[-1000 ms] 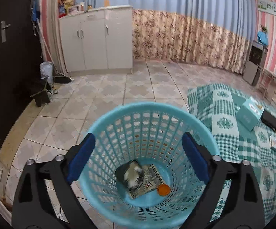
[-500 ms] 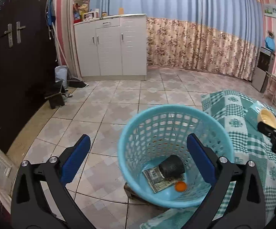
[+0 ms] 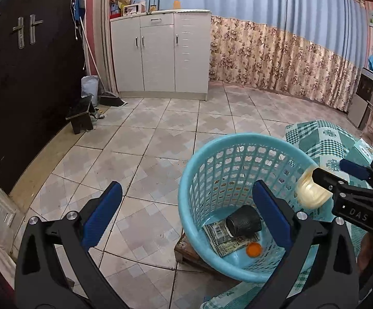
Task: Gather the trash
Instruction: 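Drop the black cups into the blue basket with the left tool while the right tool drops the bowl in, then grasp the picture book with the left tool and lift it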
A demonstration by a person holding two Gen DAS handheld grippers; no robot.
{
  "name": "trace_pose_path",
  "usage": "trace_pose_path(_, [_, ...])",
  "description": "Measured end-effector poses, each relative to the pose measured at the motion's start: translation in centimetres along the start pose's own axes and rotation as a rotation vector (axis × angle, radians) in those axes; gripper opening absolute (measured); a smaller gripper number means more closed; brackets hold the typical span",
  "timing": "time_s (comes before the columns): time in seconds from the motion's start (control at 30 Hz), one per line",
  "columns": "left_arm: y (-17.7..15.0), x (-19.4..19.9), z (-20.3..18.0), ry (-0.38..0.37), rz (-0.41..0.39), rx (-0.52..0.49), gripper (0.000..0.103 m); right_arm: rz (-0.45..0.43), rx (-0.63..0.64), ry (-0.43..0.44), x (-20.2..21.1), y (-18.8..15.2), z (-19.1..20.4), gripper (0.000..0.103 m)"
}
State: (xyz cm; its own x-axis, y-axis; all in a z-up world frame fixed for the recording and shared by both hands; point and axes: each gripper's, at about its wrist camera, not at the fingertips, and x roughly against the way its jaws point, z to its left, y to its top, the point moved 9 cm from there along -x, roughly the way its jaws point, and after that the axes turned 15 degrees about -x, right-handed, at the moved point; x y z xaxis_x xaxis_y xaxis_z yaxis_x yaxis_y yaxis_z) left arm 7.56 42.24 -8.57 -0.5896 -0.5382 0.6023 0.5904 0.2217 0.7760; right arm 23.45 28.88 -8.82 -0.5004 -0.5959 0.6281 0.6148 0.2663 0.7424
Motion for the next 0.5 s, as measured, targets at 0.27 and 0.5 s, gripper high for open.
trace_pose_path(0.27, [0.3, 0.4, -0.8, -0.006, -0.003, -0.009, 0.098, -0.028, 0.001, -0.036, 1.4, 0.8, -2.0, 0.09])
trace_pose_path(0.5, [1.7, 1.9, -2.6, -0.011, -0.023, -0.04, 0.098, -0.066, -0.028, -0.06, 4.4, 1.9, -4.7, 0.09])
